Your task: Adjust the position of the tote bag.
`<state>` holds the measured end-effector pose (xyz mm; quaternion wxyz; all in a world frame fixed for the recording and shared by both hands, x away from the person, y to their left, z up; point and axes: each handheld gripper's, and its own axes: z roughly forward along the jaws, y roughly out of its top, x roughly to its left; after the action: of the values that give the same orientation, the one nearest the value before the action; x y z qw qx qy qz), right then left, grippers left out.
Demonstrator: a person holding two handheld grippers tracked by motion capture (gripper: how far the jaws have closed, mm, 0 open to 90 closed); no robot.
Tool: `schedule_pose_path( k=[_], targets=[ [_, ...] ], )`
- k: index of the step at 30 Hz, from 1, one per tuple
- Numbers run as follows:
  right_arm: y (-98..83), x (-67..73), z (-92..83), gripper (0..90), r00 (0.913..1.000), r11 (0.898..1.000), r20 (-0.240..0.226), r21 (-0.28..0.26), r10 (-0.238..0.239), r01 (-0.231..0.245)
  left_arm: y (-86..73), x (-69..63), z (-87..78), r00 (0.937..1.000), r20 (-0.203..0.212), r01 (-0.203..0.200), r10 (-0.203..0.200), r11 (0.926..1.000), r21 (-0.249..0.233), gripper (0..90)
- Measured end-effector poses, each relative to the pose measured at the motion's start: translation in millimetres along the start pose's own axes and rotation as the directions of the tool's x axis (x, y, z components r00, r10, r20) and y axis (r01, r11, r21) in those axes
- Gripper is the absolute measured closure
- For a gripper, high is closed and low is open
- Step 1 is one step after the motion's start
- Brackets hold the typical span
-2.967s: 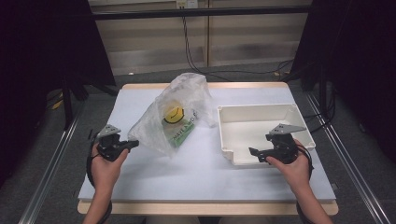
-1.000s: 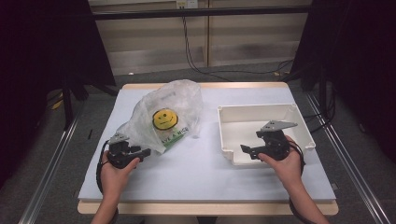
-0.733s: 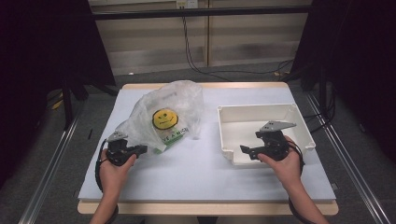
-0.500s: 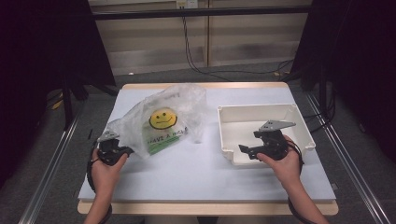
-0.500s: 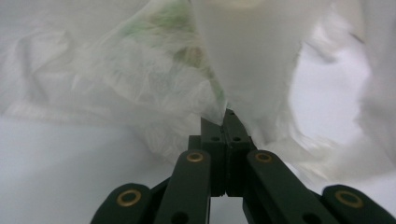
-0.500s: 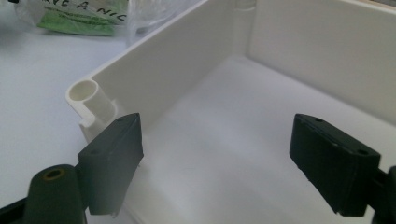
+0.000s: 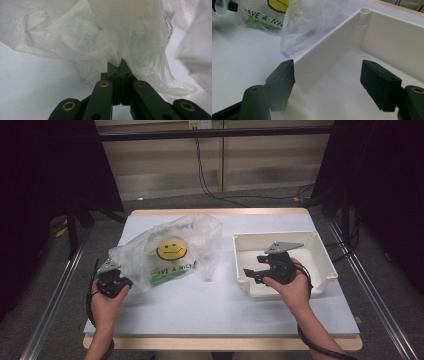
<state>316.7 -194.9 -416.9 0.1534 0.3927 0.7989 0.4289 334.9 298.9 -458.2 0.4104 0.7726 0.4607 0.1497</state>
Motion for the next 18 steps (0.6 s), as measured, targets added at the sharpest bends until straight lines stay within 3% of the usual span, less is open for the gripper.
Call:
schedule_pose_path(
  k=[8, 18],
  targets=[
    [21.9, 9.3, 4.8, 33.6, 0.9995, 1.0, -0.029, -0.012, -0.014, 0.014, 0.7, -0.4, -0.9, 1.0, 0.004, -0.001, 0.001, 1.0, -0.001, 89.0],
    [41.6, 48.4, 34.0, 40.3, 0.9936, 0.999, -0.106, -0.016, -0.037, 0.035, 2.2, -2.1, -2.3, 1.0, 0.005, -0.007, 0.007, 1.0, -0.005, 89.0]
  ],
)
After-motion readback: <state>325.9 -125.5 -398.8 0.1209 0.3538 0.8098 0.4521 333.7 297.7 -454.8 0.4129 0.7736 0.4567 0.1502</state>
